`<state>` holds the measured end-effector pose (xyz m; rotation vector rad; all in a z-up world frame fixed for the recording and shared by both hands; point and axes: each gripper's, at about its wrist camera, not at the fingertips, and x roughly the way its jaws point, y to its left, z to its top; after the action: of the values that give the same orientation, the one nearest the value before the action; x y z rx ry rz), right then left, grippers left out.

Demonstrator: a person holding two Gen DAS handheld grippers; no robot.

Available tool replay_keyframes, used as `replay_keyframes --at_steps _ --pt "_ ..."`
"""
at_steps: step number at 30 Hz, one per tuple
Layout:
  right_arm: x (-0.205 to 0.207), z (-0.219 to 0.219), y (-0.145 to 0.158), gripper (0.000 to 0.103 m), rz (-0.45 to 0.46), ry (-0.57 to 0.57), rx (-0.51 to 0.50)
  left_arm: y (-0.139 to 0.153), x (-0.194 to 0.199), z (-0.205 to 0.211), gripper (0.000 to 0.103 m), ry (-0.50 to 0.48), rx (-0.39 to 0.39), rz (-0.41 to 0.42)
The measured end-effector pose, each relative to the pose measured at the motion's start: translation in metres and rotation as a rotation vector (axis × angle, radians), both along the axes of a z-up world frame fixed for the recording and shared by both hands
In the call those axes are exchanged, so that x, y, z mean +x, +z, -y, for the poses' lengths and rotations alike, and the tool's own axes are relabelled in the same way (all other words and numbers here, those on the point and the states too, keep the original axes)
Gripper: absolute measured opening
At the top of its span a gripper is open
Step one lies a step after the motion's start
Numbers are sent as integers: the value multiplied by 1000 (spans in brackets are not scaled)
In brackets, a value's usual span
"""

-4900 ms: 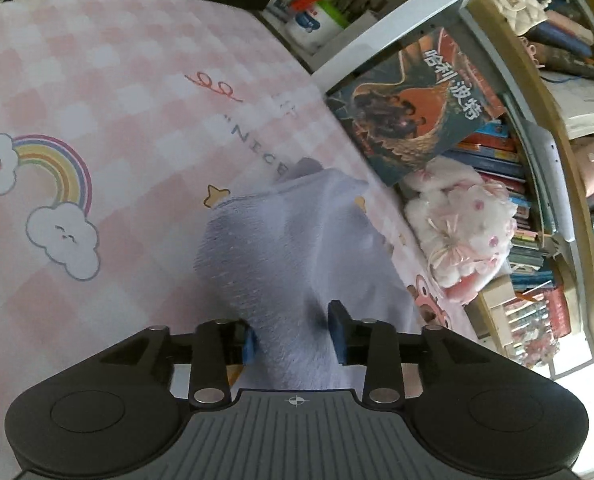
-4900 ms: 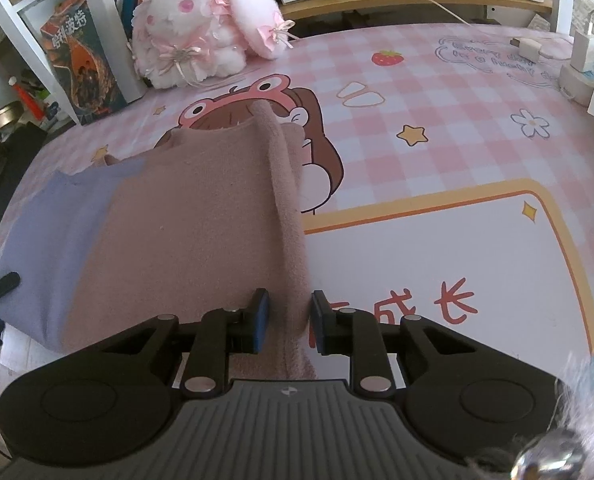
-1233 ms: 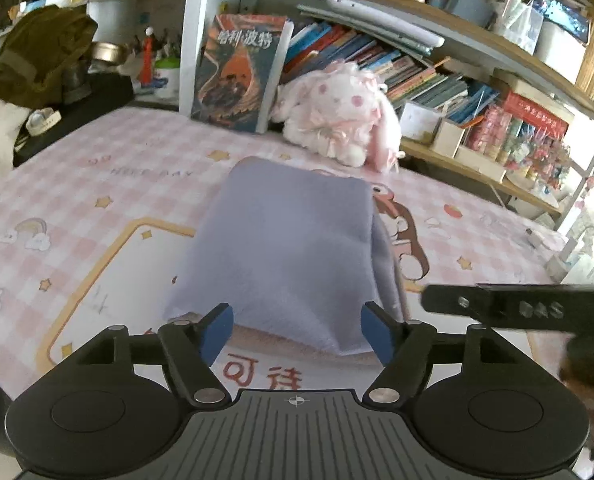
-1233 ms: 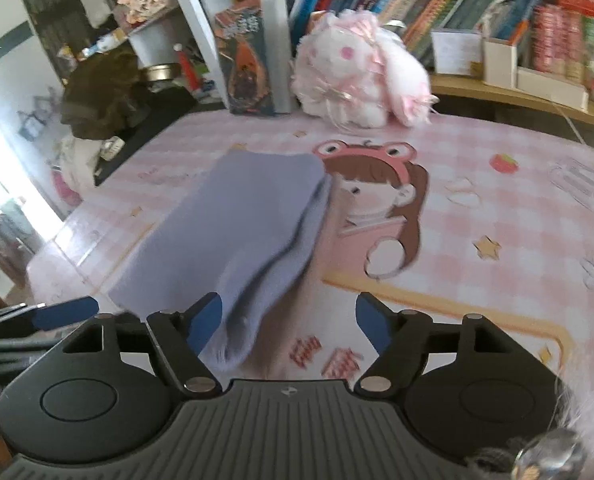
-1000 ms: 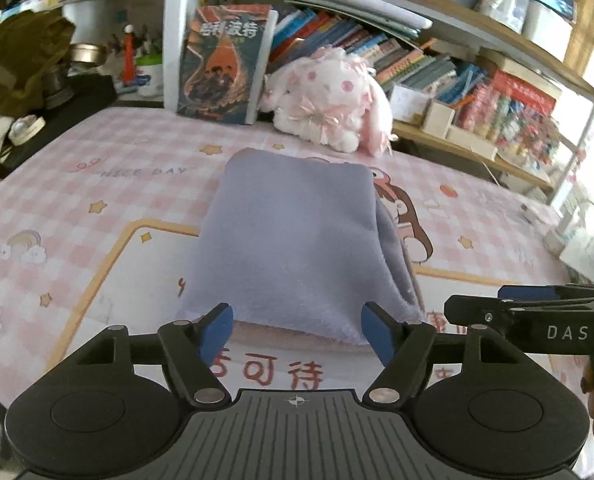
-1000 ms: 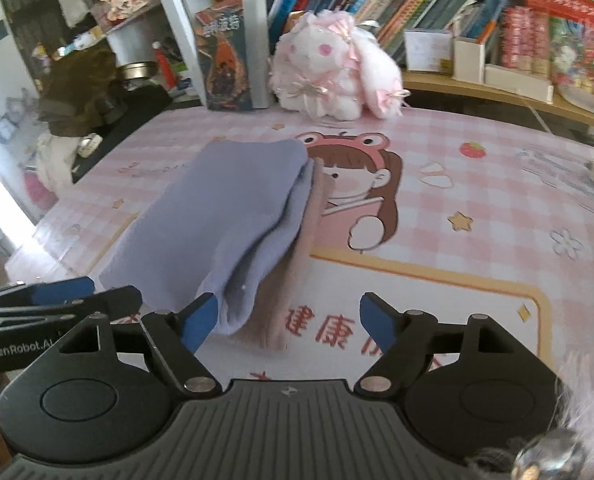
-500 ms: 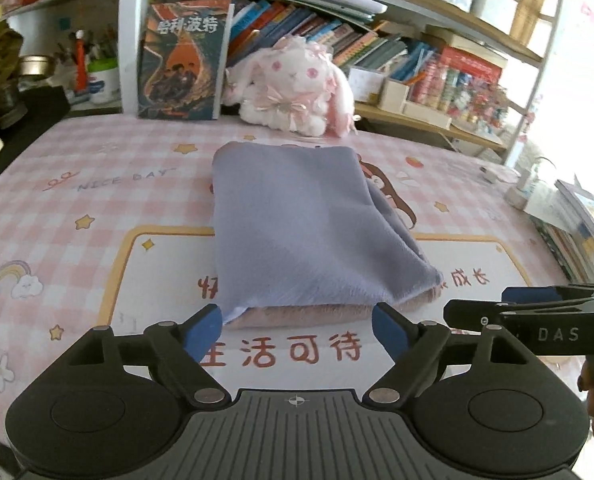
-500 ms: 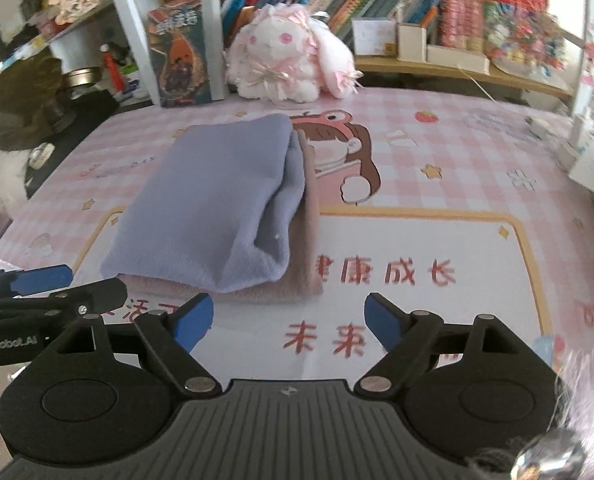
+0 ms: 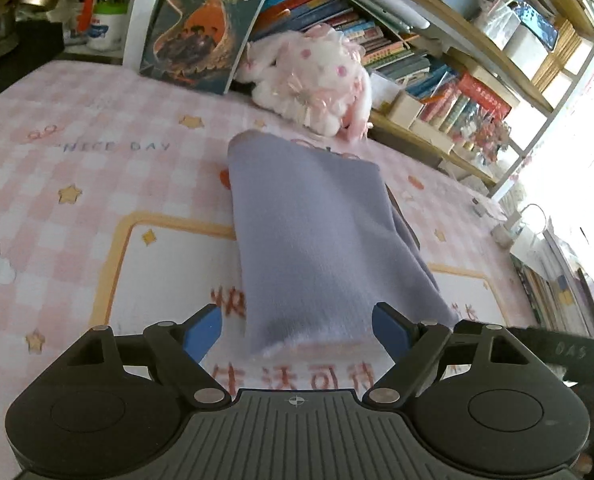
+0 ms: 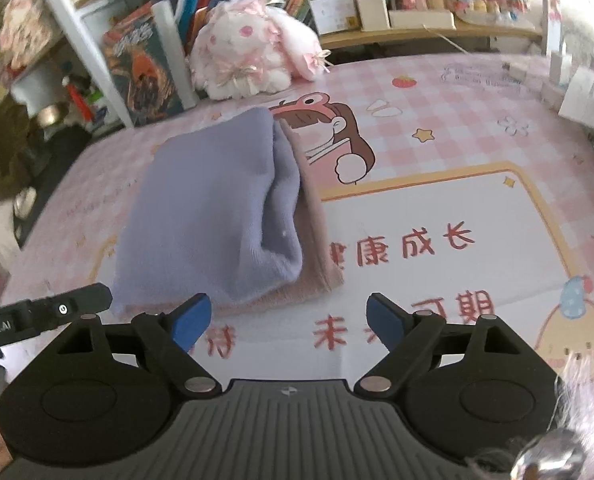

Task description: Fold clothes

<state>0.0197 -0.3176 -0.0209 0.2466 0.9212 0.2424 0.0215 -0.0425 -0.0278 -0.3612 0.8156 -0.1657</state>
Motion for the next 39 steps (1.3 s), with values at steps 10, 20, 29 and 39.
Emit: replay_keyframes --at_steps 10,20,29,39 --pt "71 2 -13 83 -76 2 111 -30 52 -16 79 72 -155 -99" --pt "123 -1 -44 63 -215 84 240 -46 81 -17 68 91 -266 -148" --pt "103 -27 -9 26 -10 250 71 -15 70 30 52 23 57 -77" --pt "126 -1 -36 51 -174 179 193 -42 85 -6 68 74 -200 -171"
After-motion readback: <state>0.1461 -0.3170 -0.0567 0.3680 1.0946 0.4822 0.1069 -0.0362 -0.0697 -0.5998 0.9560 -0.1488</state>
